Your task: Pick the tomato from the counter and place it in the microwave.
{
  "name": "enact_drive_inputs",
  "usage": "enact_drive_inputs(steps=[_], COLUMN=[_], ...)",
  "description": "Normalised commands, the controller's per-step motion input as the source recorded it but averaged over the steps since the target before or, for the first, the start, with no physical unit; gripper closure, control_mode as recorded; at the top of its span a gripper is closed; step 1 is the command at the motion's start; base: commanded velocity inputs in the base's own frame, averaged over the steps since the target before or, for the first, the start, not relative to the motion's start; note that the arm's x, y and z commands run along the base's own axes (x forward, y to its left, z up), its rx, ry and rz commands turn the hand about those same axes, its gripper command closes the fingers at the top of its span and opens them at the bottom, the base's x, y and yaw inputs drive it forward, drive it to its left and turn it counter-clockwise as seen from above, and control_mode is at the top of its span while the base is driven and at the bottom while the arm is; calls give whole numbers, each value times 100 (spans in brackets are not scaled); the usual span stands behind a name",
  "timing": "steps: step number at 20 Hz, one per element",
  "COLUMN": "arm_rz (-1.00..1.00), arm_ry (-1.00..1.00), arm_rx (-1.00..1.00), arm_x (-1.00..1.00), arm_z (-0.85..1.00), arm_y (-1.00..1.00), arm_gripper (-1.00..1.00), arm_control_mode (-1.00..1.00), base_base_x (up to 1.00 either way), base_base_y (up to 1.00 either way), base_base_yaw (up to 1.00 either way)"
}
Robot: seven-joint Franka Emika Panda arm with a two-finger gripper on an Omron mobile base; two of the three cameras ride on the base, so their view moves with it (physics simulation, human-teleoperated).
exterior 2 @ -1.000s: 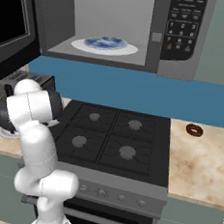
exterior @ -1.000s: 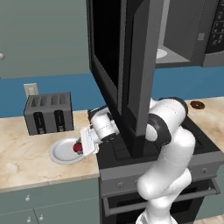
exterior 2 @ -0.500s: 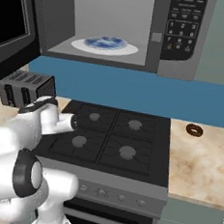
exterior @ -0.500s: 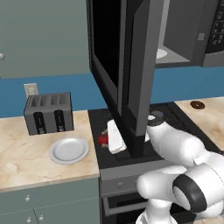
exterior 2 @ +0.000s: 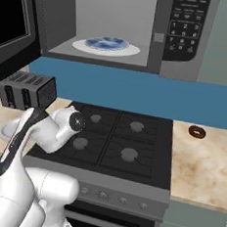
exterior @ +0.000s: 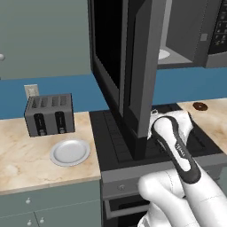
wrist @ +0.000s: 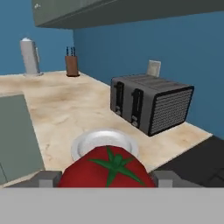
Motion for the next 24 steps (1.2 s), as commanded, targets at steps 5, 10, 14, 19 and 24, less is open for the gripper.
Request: enact_drive_inputs(steps=[5,10,14,19,24], arm_rz=[-31,-33,-39,-38,-28], arm_ry=[36,26,4,0,-34], arm_rx=[-16,-12,-6,-5,-1], arm_x=[-8,0,0,0,0], arm_z=[100,100,100,100,65], arm_y=[-80,-72,-62,-48,-2], arm_gripper=[100,100,100,100,100], arm_control_mode=[-100,-100,-100,-100,-100], base_base_x=[0,0,0,0,0], base_base_y=[0,0,0,0,0], base_base_yaw=[0,0,0,0,0])
